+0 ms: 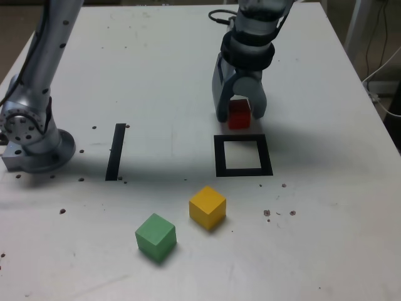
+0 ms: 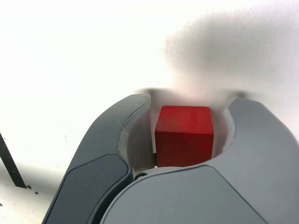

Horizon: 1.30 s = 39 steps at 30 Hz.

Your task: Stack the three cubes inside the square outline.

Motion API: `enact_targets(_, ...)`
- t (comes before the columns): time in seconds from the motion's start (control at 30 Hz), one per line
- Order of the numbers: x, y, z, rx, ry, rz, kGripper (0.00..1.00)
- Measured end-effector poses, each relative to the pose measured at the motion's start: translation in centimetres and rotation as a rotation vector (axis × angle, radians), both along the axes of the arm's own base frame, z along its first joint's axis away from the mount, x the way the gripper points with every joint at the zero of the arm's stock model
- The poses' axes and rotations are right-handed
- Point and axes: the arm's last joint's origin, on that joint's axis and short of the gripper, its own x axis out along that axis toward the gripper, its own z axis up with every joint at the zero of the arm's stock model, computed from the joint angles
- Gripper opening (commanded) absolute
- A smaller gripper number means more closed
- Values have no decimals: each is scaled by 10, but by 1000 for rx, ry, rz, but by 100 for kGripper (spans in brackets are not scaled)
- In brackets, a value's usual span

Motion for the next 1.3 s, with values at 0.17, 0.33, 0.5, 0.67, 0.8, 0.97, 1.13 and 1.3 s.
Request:
enact_targets(0.17,1,0,-1,-11,-14,-1,13)
enact_targets(0.33,-2,-1,1,-9,-28,-1,10)
enact_targets(0.5,-9,-6,12,-5,-46,-4,10)
enact_targets(0.67,-23,-24,36,4,-81,-17,10)
enact_targets(0.8,-28,-43,39,10,-83,-29,10)
enact_targets(0.97,-31,-62,36,13,-75,-41,10)
enact_targets(1.13,-26,-68,33,15,-71,-47,10)
enact_targets(1.3,-20,-72,27,15,-58,-59,10)
